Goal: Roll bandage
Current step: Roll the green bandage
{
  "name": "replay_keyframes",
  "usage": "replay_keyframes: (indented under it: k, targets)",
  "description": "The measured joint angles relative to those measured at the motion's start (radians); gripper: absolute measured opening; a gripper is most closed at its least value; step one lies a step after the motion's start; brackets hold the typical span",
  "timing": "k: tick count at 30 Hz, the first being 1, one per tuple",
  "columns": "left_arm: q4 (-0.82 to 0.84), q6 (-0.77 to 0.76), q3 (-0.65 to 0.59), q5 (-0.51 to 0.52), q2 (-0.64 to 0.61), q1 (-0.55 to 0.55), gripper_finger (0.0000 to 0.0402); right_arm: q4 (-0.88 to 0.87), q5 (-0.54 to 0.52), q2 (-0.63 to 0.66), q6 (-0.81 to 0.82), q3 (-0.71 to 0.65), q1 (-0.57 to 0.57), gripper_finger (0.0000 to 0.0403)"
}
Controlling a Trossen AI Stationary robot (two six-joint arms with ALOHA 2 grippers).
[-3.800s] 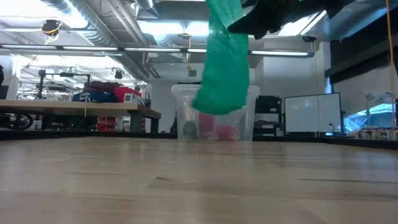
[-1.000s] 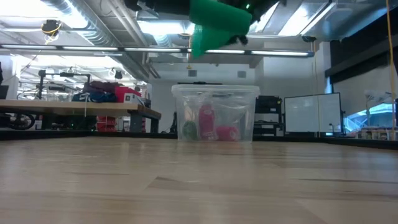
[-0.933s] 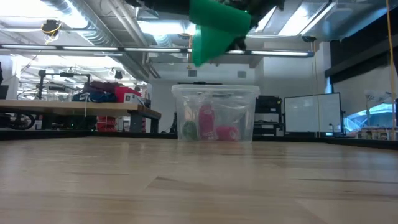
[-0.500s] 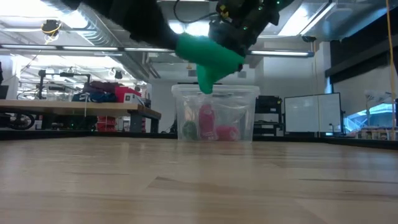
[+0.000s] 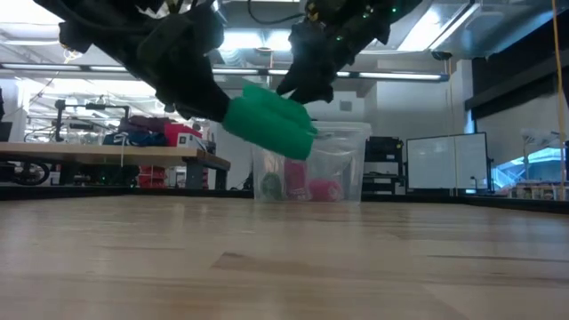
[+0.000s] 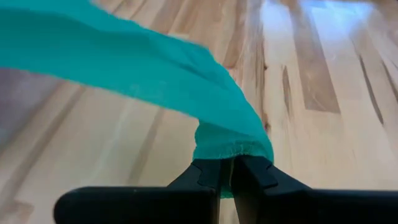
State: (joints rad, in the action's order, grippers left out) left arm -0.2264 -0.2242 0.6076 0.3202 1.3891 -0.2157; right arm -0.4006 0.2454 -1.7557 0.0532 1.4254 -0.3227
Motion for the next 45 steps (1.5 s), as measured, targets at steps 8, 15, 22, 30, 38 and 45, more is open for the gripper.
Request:
replay_keyframes:
  k: [8,15,22,30,38,45]
  targets:
    - [-0.042,-0.012,0.000,-0.029,0.035,-0.001,0.0013,-0.214,0.114,0.005,-0.011,0.078,-0.012,0.0246]
    - [-0.073,-0.040,0.000,-0.062,0.038,-0.001,0.0013,-0.373,-0.017,0.018,-0.080,0.212,-0.012,0.0246]
    - [-0.004,0.035,0.070,-0.121,-0.097,0.017,0.0013,-0.596,0.001,0.188,-0.240,0.213,-0.003,0.0246]
    - [0.022,0.293,0.220,-0.032,-0.261,0.070,0.0013,-0.174,0.073,0.512,-0.210,-0.168,0.027,0.0246]
    - [-0.010,0.531,0.292,0.013,-0.290,0.148,0.0013,0.635,0.034,0.568,0.023,-0.560,0.050,0.0246]
    - [-0.060,0.542,0.293,-0.034,-0.284,0.173,0.0013,0.961,0.062,0.393,0.078,-0.592,0.050,0.0246]
